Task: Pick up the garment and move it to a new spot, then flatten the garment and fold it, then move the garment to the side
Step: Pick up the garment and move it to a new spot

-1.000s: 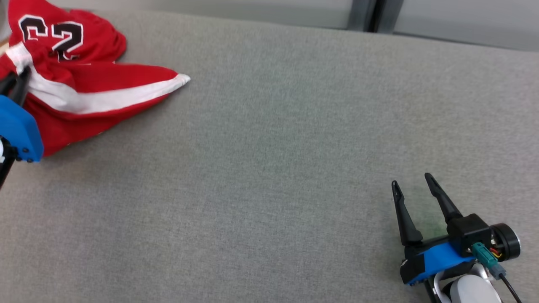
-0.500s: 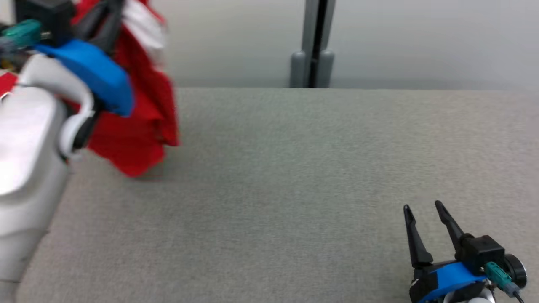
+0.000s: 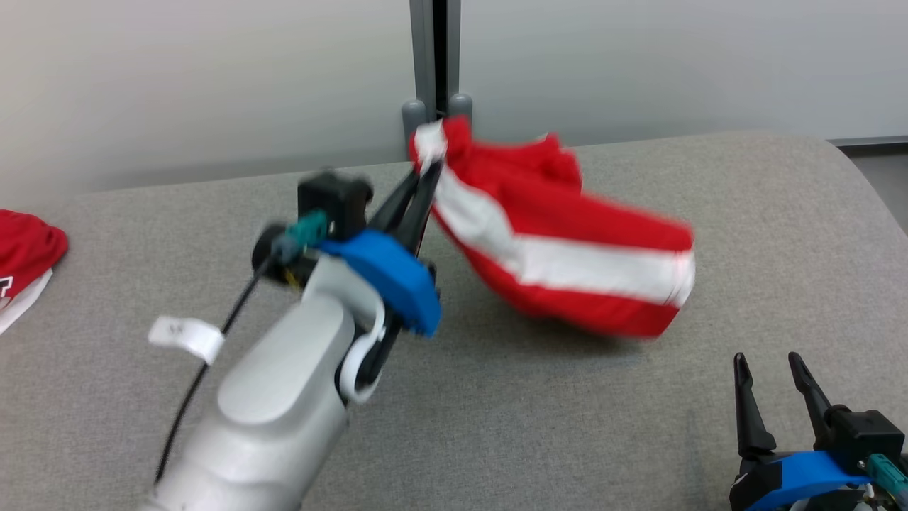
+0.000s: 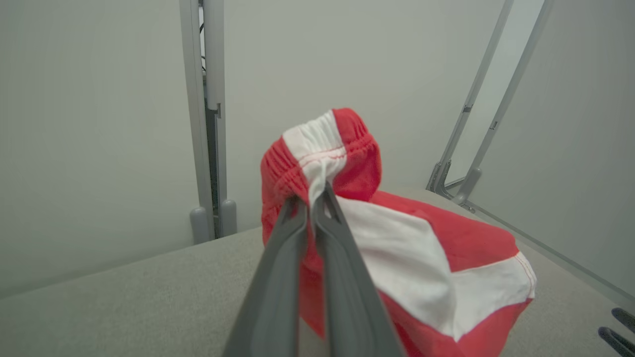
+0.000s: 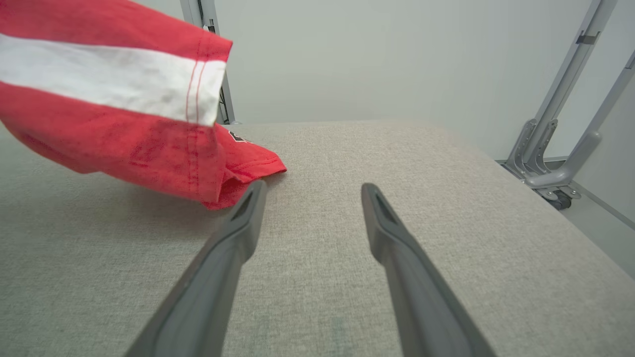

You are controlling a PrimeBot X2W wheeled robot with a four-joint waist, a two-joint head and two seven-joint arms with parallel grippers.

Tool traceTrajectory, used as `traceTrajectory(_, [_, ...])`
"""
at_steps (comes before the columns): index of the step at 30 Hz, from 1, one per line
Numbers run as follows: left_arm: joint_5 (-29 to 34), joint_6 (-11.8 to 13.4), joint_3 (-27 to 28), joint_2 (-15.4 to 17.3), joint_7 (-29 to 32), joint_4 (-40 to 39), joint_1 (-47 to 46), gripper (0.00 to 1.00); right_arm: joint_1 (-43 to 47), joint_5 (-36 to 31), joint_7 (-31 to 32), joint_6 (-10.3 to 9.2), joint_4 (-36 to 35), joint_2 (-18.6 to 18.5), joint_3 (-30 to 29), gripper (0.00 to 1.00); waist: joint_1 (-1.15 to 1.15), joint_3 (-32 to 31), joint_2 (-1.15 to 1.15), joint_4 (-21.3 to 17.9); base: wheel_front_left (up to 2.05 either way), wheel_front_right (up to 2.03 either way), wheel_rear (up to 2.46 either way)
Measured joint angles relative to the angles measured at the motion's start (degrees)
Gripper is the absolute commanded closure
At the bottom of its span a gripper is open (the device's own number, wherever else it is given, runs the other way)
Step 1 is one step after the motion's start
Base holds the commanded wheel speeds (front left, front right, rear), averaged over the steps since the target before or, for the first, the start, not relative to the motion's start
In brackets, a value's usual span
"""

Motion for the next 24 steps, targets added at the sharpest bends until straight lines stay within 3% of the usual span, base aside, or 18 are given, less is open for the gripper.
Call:
traceTrajectory(8, [-4.61,0.96,4.54,-2.01,-6.94,16.33,8.96,1.0,-0.47,0.56,0.0,0.0,0.15,0.0,-0.22,0.0,0.0,2.12,0.0,-0.03,0.0,0.0,0.0])
traceTrajectory(16, [-5.91,-0.25,11.05,-2.82,-7.97,20.57,14.56,1.0,-1.1,0.53,0.0,0.0,0.42,0.01,0.24,0.0,0.0,2.46,0.0,2.62,0.0,0.0,0.0])
traceTrajectory(17, [-5.71,-0.56,11.9,-2.92,-8.01,20.23,15.07,0.92,-1.16,0.46,0.0,0.0,0.43,0.01,0.36,0.0,0.0,2.43,0.0,2.88,0.0,0.0,0.0])
traceTrajectory(20, [-3.66,-1.1,13.8,-3.25,-8.01,19.06,17.44,0.0,-1.31,0.1,0.0,0.0,0.48,0.02,1.08,0.0,0.0,2.24,0.0,3.3,0.0,0.0,0.0])
traceTrajectory(24, [-0.45,-1.22,16.83,-3.54,-8.01,16.47,19.75,0.0,-1.83,0.05,0.0,0.0,0.46,0.01,1.68,0.0,0.0,1.87,0.0,3.65,0.0,0.0,0.0])
